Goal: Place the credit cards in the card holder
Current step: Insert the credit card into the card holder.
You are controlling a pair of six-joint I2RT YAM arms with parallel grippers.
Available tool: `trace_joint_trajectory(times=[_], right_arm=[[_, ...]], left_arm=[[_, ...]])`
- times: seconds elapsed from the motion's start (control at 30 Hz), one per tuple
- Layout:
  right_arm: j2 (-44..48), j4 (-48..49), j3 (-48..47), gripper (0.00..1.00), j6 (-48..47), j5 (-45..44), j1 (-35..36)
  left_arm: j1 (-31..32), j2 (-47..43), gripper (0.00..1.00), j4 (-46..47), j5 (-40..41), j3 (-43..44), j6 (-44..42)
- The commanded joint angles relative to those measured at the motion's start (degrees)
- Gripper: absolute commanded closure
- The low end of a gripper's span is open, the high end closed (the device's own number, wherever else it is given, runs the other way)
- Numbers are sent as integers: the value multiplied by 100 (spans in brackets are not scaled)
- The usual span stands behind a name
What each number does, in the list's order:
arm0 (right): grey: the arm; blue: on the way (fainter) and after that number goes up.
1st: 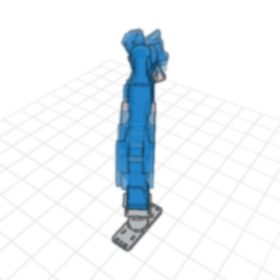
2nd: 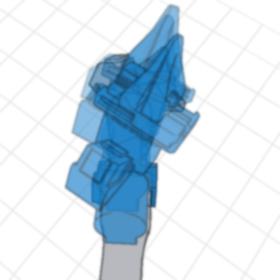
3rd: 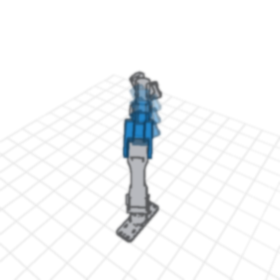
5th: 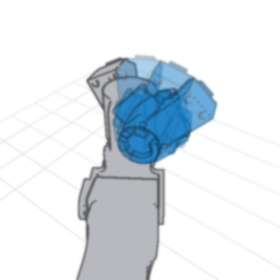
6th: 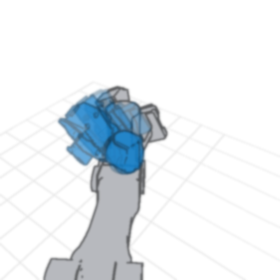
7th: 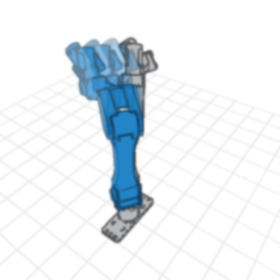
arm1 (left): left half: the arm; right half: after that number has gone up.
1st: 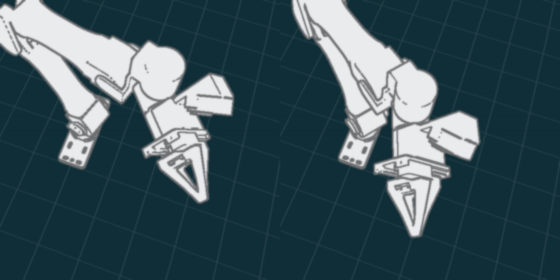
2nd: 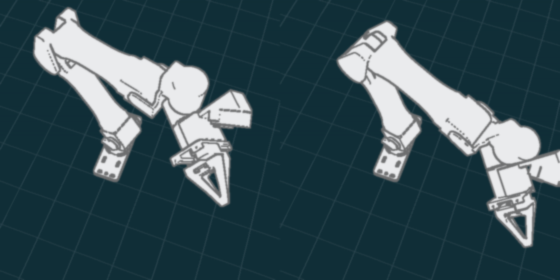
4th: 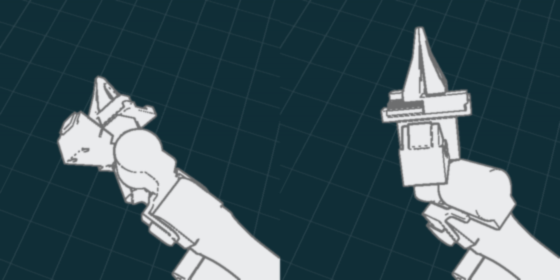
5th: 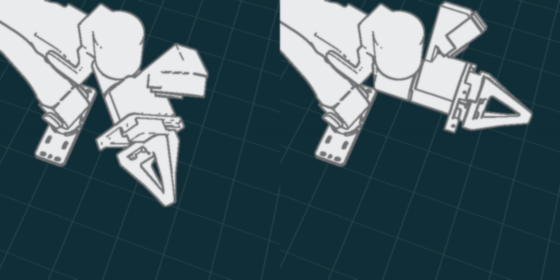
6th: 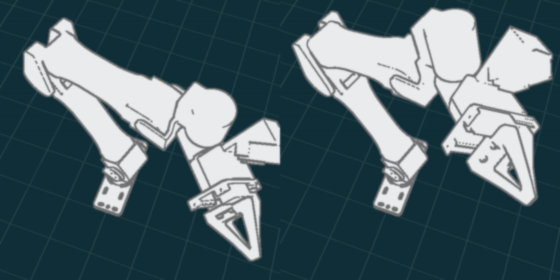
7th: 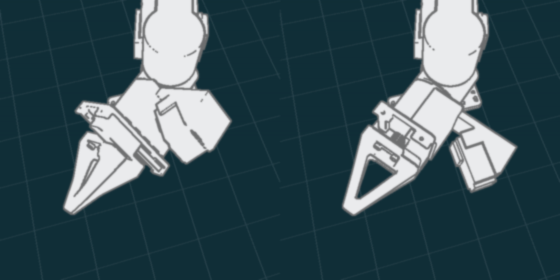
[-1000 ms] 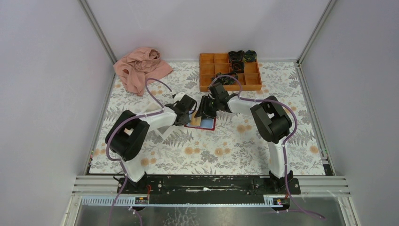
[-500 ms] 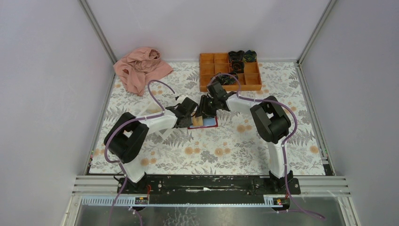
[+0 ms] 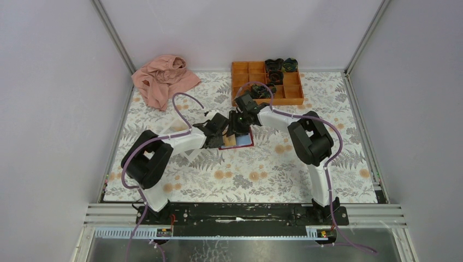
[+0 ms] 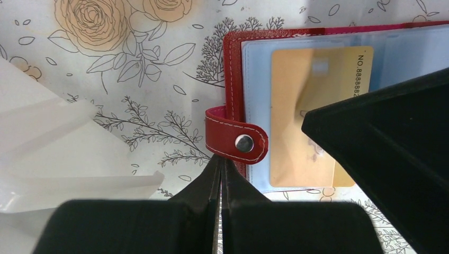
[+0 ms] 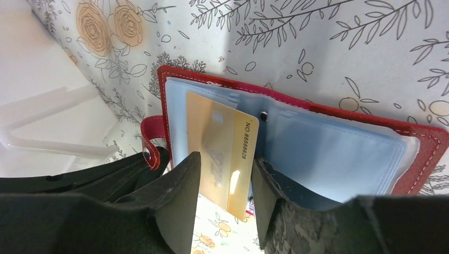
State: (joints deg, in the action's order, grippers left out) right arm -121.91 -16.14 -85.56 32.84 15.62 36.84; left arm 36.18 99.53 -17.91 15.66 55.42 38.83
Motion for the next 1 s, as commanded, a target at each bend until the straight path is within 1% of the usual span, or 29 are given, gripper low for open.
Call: trace_joint_trajectory(times=[0.0,0.33,0.53,0.63,0.83,0.97], right_arm=[[-203,-533,-255,52,-355,-345,153],[-402,-633,-610,51,-388,-137,311],[-478,-728,-641,51,-404,-88,375],[-356,-683,-498,50,-445,-131,368],[-187,-719,-499,50,-511,-58,377],[60,-695,-430,47,-605,-82,377]], left_arm=[[126,275,100,64,-362,19,39],[125,252,100,188,-428,18,131],[126,224,100,262,-447,-39,204],[126,192,100,260,-415,-78,217],[126,191,100,297,-420,-90,266],[122,175,100,305,-404,-84,274]])
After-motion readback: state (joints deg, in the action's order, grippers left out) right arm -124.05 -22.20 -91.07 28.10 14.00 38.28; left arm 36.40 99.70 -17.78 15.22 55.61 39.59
